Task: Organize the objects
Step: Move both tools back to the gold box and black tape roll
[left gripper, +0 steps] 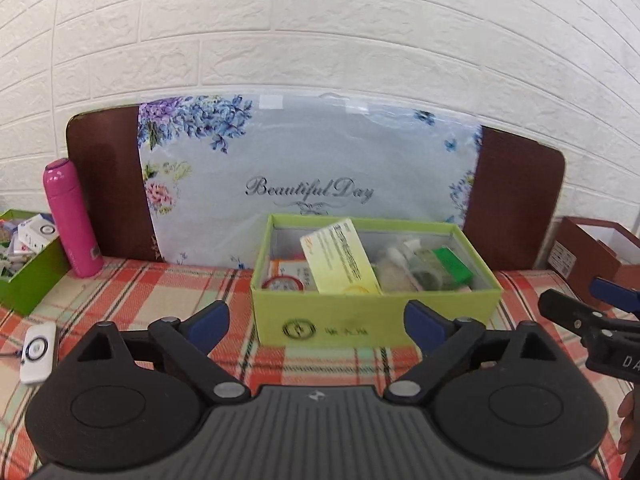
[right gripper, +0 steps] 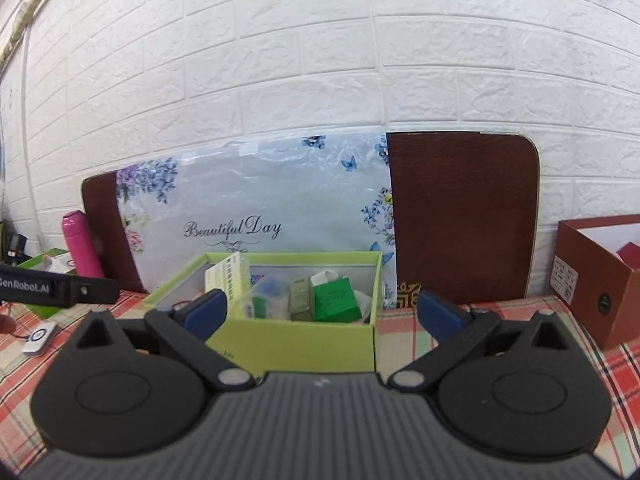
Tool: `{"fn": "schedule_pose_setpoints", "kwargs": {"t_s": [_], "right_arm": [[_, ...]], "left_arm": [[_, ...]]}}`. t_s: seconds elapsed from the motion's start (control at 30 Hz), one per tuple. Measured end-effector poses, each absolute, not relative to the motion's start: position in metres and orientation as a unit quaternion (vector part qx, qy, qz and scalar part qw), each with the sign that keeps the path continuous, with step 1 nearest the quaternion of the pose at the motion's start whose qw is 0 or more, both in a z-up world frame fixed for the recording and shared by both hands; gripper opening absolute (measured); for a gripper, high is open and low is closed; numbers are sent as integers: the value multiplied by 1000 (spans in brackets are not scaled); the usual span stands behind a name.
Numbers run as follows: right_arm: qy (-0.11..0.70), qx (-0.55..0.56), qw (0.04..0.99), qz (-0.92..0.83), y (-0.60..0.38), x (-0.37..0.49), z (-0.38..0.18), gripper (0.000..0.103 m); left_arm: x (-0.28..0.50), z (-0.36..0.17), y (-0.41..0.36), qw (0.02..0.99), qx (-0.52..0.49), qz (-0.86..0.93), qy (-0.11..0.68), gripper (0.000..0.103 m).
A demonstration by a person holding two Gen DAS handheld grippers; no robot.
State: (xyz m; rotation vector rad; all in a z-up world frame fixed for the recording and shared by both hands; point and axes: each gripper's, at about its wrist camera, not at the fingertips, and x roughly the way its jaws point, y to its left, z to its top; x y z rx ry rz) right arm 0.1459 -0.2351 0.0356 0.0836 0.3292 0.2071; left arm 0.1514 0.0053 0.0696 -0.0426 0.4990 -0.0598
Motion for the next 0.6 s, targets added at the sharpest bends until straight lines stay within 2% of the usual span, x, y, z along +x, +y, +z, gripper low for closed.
{"fn": "schedule_pose_setpoints", "kwargs": {"t_s": [0.3, 0.6], "right_arm": [[195, 61, 974, 99, -249, 86, 13, 103], [228, 69, 967, 91, -256, 62, -14, 103]], "left_arm": [[107, 40, -15, 953, -23, -36, 300, 99], [91, 27, -23, 948, -8, -27, 318, 99]]}}
